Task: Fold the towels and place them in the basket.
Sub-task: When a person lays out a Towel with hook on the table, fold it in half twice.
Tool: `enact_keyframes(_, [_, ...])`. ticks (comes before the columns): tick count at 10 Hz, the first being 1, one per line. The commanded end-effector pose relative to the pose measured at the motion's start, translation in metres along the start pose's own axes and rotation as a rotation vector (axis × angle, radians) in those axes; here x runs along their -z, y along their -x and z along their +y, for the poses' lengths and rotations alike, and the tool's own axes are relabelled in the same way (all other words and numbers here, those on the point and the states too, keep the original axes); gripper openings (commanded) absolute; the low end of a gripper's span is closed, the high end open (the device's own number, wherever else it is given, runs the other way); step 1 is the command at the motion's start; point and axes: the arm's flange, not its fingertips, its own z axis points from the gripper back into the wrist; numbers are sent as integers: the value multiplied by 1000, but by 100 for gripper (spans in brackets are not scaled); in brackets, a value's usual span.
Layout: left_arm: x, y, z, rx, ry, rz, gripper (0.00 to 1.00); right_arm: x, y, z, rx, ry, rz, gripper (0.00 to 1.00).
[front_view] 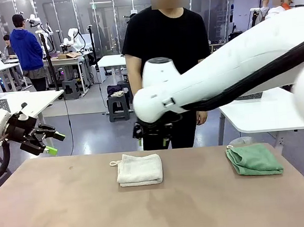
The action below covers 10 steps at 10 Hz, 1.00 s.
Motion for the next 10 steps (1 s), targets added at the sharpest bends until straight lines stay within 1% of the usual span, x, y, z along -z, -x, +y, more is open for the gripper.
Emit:
enact_keyframes(1, [-1, -1, 0, 2, -2, 0, 100, -15, 38, -46, -16, -82, -15, 100])
enact_keyframes(3, [-1, -1, 0, 2, -2, 0, 100, -25, 37, -71, -9, -112, -5, 100])
enact_keyframes(5, [-1, -1, 0, 2, -2, 0, 100, -29, 33, -81, -15, -111, 13, 100])
enact_keyframes(6, [-1, -1, 0, 2, -2, 0, 100, -27, 29, -84, -26, -81, 9, 100])
enact_keyframes(7, [-1, -1, 0, 2, -2, 0, 100, -29, 32, -77, 7, -87, -2, 100])
enact_keyframes(10, [-1, -1, 0, 2, -2, 0, 100, -29, 32, -77, 7, -87, -2, 100])
